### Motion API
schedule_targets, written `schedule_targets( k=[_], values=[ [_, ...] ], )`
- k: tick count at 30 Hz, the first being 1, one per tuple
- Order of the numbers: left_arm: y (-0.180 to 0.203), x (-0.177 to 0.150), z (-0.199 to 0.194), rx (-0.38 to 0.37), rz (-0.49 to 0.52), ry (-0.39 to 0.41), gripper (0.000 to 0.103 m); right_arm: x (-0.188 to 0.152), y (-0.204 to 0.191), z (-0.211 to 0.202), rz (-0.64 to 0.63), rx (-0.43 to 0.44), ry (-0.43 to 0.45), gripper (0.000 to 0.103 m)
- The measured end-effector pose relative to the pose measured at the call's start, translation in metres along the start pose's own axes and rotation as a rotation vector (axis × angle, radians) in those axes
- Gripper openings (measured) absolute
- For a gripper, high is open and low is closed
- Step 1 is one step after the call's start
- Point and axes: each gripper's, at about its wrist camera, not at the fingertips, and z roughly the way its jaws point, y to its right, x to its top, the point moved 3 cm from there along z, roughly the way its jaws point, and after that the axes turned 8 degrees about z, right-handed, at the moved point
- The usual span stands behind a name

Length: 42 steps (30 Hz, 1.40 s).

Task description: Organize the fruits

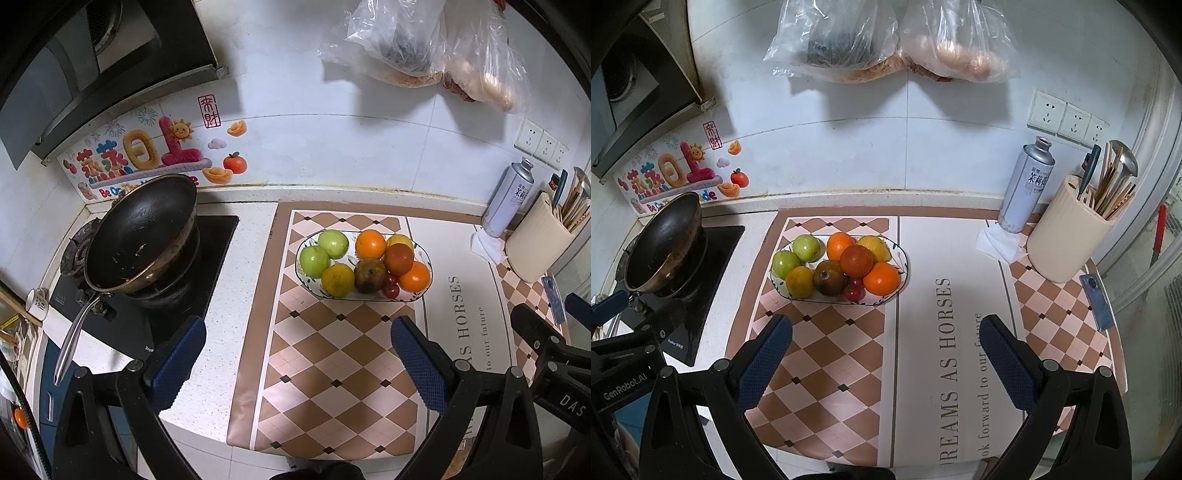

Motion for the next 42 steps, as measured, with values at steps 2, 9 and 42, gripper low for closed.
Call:
schedule_targets(
  k=[2, 9, 42],
  values=[
    [0.0, -0.001, 0.0, 0.002, 0.001, 0.0, 0.103, 0.0, 0.0, 0.0, 0.0, 0.001, -0.001, 0.103],
    [0.0, -0.002, 0.0, 0.005, 0.002, 0.002, 0.103, -0.001, -0.002, -0.003, 0.001, 0.003, -0.002, 0.103],
    [-0.002, -0.008, -0.004, -0.004, 0.031, 0.02, 0.103, -0.013, -0.003, -0.006, 0.03, 0.012, -0.023, 0.103]
  ],
)
